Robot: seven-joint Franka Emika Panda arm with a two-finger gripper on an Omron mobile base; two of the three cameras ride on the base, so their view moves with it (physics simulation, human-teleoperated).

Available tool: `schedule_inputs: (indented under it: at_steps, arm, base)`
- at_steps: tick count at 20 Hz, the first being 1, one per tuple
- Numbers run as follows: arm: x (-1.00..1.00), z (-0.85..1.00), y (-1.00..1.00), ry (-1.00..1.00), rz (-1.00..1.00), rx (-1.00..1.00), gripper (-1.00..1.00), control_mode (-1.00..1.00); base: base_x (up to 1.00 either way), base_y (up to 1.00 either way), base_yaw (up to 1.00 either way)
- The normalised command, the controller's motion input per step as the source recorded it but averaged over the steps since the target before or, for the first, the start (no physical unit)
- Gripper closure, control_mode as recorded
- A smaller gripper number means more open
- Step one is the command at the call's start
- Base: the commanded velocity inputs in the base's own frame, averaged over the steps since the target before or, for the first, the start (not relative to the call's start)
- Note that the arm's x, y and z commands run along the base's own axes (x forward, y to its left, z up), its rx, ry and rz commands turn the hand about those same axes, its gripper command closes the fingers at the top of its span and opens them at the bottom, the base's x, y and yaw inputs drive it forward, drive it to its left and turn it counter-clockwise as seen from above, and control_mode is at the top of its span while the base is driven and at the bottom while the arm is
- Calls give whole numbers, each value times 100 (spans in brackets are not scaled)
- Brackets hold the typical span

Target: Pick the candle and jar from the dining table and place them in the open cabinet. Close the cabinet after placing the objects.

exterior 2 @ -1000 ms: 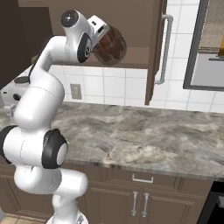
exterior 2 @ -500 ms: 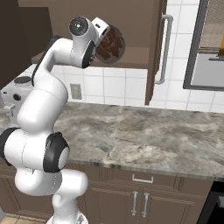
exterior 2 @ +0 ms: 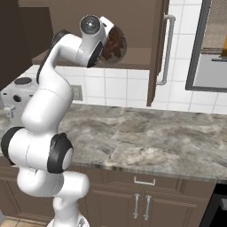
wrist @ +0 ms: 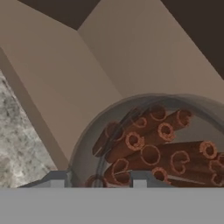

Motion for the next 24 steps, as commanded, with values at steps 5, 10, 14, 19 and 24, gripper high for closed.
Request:
schedule_inputs:
  at_steps: [5,10,14,19,24]
  arm:
    - [6,3,-6,-6,1,-2,100,-100]
    - [0,5,-1,-6,0,-1,100,-100]
    - [6,-6,0,-1,1,0,100,-100]
    - [23,-27,0,0,3,0,100,-100]
    - [23,-22,-1,0,3,0,100,-100]
  base:
    - [0,0,0]
    - [0,0,0]
    - [0,0,0]
    - [0,0,0]
    - [0,0,0]
